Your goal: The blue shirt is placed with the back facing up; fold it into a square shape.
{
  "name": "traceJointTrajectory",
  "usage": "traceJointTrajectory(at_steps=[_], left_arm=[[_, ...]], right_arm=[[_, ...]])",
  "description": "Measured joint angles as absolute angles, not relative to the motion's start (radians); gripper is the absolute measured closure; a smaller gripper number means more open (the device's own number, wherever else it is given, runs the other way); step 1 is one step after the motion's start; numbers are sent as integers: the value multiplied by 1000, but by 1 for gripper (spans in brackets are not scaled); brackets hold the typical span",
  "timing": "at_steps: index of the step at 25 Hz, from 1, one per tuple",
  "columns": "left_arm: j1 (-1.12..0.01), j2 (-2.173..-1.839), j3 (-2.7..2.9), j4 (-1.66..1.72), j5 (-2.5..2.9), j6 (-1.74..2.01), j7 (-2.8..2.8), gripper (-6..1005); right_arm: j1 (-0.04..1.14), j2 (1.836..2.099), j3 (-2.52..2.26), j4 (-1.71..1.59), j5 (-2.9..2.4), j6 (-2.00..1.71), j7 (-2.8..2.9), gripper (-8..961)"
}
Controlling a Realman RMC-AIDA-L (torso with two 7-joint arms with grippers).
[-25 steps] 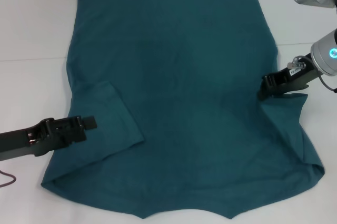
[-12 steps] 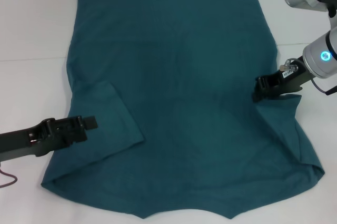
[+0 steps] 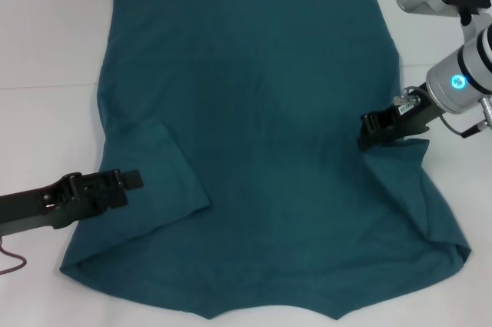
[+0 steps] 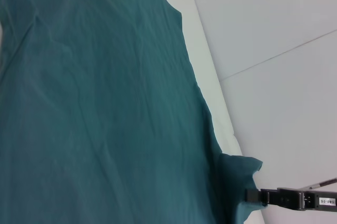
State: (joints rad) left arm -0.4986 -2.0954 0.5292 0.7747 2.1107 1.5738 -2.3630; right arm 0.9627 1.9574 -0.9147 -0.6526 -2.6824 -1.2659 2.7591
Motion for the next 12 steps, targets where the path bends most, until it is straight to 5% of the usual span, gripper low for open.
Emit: traceJointTrajectory(at_steps=[12], left_arm=[[-489,-2095,529,775,2111,1566,-2362,359]], right_arm=[[989,1963,-934,-652,-2683,-1273,2751,897]])
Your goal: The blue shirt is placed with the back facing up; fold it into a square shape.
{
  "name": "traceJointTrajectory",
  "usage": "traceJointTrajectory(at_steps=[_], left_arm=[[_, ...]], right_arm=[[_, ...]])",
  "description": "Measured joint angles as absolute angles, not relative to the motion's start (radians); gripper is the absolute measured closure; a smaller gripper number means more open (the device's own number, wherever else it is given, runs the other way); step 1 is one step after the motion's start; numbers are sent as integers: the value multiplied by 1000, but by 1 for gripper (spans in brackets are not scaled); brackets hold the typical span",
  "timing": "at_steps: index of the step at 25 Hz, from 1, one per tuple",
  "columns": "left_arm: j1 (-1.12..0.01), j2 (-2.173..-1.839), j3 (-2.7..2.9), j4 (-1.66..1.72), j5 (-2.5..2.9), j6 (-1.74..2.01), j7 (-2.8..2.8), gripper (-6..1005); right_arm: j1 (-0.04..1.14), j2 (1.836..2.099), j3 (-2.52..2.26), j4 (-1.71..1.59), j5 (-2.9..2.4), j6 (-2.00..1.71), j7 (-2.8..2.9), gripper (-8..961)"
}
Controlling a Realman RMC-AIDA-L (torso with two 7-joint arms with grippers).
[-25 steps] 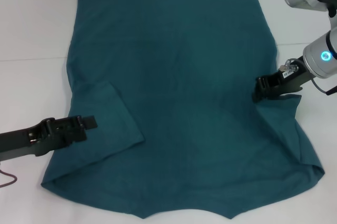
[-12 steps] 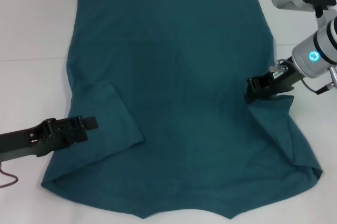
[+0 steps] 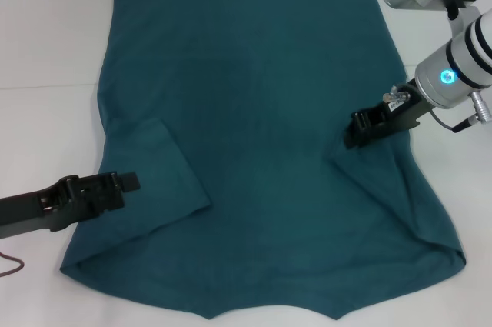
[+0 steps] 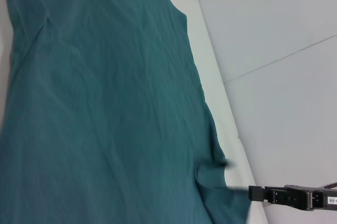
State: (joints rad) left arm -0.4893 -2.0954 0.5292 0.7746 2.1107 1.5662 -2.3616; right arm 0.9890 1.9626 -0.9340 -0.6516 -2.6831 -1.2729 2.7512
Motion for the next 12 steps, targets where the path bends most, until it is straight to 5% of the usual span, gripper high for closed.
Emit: traceJointTrajectory(at_steps=[12], left_arm=[[-484,-2095,529,773,2111,1564,-2362,360]], right_arm=[[987,1952,-932,-660,-2499,-1318,2613,546]])
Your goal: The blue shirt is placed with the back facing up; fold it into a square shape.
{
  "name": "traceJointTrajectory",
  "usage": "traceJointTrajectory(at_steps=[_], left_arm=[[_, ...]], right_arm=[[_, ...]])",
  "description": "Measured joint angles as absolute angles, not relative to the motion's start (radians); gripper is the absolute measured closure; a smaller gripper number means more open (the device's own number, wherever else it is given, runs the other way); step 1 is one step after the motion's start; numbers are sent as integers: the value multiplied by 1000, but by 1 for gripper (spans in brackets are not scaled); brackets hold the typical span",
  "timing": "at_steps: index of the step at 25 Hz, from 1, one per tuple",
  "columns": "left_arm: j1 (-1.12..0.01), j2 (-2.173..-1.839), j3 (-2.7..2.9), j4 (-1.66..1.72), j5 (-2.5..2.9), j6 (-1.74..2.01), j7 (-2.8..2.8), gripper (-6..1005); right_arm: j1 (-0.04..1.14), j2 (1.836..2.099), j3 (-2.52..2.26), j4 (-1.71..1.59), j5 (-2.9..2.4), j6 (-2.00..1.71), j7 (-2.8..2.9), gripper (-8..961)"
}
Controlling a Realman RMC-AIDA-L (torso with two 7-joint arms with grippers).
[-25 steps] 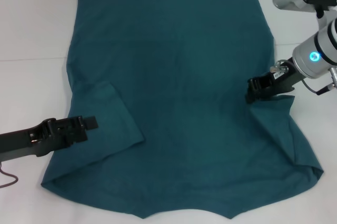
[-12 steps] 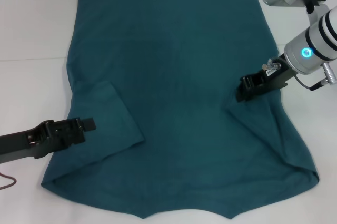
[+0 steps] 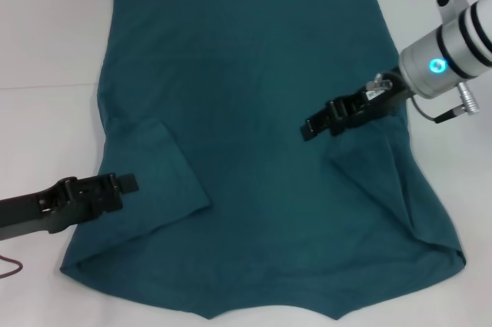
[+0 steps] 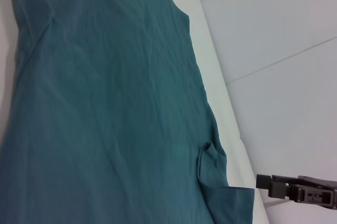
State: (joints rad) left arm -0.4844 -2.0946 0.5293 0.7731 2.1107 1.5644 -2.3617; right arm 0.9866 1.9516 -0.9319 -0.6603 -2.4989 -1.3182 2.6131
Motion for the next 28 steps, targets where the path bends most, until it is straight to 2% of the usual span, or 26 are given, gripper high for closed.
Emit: traceJointTrajectory(at_steps=[7,13,17,25,28], left_arm=[[-485,-2092,529,773,2111,1565,-2368,360],[-485,-2092,529,773,2111,1563,-2369,360],[-486,-2093,529,773,2111,1555,-2369,360],[-486,-2095,529,772,2111,1551,-2370,360],[-485,-2095,529,766,2111,1551,-2370,360]], right_arm=[[942,1915,-931,-728,-2583,-1328,2674,228],[884,1891,-930,-758,-2586,-1320,2693,188],[867,1901,-930,-726,-2586,-1291,2685,188],[878,1954,-934,-677,-2576,-1273,2644,188],[879,1958,-928,-686,-2518,-1308,2611,188]])
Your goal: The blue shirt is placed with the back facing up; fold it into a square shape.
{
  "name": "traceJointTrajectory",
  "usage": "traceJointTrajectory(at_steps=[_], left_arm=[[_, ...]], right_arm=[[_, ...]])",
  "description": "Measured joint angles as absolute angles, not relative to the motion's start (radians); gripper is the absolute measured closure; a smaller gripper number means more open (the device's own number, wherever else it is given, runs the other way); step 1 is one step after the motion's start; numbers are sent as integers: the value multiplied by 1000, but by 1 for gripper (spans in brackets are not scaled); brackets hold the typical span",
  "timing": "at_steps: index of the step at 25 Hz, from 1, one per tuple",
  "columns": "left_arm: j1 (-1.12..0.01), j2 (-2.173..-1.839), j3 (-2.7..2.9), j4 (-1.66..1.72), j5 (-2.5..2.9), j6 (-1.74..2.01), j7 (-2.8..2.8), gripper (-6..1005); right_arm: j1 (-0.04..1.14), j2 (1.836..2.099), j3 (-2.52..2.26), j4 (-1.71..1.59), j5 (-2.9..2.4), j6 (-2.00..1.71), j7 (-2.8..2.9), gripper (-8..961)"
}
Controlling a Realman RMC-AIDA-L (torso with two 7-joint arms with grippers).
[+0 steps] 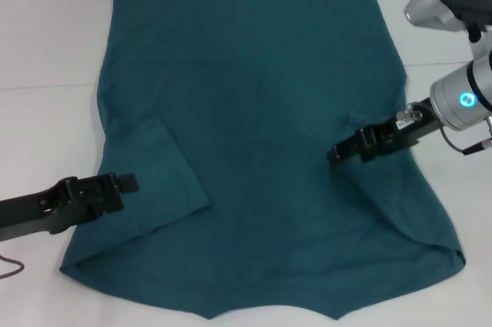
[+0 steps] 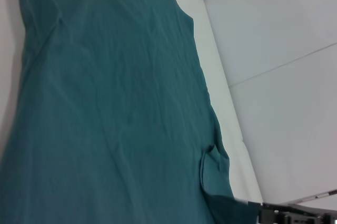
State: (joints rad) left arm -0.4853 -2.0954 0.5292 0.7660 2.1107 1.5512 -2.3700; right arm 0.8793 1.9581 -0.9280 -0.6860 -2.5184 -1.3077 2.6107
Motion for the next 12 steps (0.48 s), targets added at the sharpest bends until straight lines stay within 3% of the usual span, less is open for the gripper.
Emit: traceJointTrajectory(at_steps=[12], left_arm=[[-445,-2074,503,767,2131,1549,-2437,360]], right_arm=[[838,1908,-880,-700,-2433,-1399,2570,189]])
